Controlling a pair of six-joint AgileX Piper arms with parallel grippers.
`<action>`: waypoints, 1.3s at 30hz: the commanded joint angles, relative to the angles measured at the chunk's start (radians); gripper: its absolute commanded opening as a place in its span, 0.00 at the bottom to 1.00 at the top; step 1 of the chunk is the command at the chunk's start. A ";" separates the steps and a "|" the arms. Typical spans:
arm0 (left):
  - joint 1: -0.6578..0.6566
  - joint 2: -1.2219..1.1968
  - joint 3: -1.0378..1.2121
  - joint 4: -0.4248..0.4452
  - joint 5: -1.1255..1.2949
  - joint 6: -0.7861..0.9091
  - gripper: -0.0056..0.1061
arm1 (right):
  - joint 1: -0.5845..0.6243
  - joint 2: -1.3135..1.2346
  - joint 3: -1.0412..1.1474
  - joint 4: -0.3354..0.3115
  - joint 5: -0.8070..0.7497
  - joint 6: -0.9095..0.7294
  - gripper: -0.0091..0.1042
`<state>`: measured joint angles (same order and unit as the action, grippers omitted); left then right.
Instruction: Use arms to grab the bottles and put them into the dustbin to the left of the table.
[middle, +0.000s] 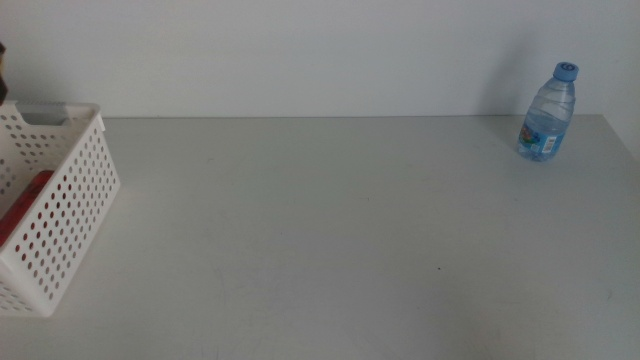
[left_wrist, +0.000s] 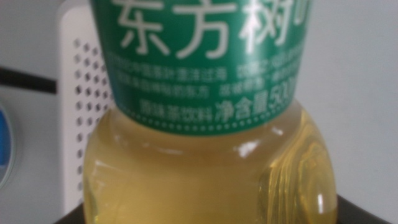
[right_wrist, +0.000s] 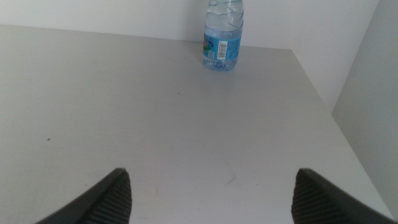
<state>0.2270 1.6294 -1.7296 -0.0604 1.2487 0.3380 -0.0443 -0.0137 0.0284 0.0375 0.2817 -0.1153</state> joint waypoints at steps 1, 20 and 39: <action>0.044 -0.019 -0.041 0.002 -0.044 0.004 0.04 | -0.006 -0.021 -0.009 -0.009 -0.078 -0.007 0.66; 0.083 0.300 -0.041 -0.061 -0.010 -0.070 0.07 | -0.006 -0.021 -0.009 -0.009 -0.078 -0.007 0.66; 0.076 0.283 -0.044 -0.118 0.034 0.000 0.89 | -0.006 -0.021 -0.009 -0.009 -0.078 -0.007 0.66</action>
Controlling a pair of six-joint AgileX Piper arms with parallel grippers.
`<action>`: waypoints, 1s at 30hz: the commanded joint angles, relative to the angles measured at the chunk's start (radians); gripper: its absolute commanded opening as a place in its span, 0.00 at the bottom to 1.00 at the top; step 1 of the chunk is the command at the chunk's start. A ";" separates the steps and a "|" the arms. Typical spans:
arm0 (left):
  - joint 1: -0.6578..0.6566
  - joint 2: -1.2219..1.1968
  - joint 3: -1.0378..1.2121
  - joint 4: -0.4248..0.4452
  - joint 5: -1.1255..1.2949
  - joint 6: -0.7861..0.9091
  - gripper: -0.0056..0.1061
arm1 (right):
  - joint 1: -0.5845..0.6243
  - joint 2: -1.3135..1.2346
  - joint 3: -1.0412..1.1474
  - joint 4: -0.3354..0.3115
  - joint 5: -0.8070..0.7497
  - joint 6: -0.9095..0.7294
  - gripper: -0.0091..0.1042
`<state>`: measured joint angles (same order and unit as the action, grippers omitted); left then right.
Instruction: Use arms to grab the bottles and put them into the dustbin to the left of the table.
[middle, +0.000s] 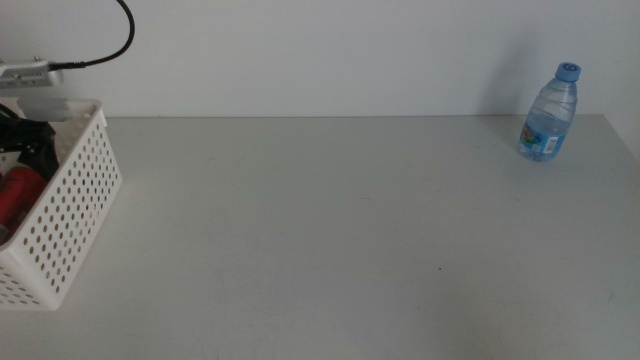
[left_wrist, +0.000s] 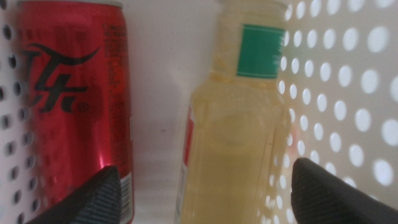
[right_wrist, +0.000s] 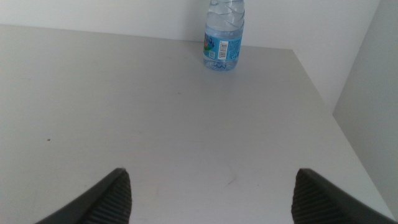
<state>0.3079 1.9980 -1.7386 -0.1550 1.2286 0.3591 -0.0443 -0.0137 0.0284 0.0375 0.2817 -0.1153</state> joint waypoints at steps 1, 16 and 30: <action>-0.010 -0.105 -0.035 -0.025 0.048 -0.019 0.89 | -0.006 -0.021 -0.009 -0.009 -0.078 -0.007 0.66; -0.295 -0.464 -0.020 -0.129 -0.052 0.110 0.89 | -0.006 -0.021 -0.009 -0.009 -0.078 -0.007 0.66; -0.612 -1.102 0.690 -0.087 -0.647 0.002 0.89 | -0.006 -0.021 -0.009 -0.009 -0.078 -0.007 0.66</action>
<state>-0.2728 0.9626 -1.0888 -0.2453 0.7353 0.3987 -0.0443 -0.0137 0.0284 0.0375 0.2817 -0.1153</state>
